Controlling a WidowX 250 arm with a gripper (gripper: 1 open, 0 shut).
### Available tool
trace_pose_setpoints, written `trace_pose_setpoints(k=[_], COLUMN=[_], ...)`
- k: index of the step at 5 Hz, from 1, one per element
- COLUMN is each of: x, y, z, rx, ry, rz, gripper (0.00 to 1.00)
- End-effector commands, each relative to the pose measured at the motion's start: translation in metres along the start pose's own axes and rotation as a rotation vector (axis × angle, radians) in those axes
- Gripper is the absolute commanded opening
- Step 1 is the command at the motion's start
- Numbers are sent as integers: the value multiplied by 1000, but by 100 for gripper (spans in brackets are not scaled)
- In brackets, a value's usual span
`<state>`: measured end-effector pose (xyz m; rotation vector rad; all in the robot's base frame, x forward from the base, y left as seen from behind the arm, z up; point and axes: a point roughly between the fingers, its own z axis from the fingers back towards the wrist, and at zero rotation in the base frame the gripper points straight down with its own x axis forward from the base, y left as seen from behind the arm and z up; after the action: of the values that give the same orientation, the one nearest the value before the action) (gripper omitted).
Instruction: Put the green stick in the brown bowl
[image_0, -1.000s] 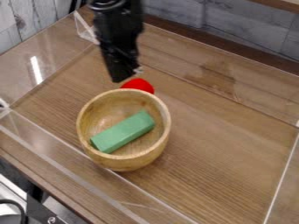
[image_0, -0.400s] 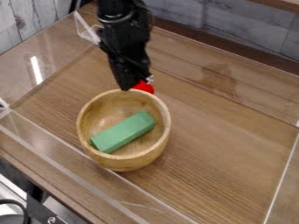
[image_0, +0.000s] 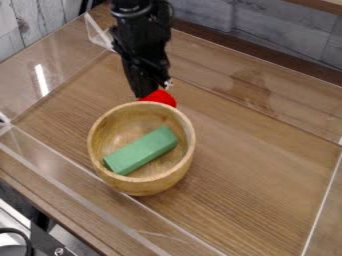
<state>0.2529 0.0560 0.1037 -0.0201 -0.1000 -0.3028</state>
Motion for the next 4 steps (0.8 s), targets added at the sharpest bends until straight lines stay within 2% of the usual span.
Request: trace_pose_setpoints(k=[1, 2, 3, 4], x=[17, 24, 27, 24], y=[10, 12, 16, 24], z=[13, 10, 7, 15], rx=[32, 32, 34, 46], ry=[-49, -44, -60, -77], rz=[-3, -11, -7, 74], gripper=[0, 0, 100, 100])
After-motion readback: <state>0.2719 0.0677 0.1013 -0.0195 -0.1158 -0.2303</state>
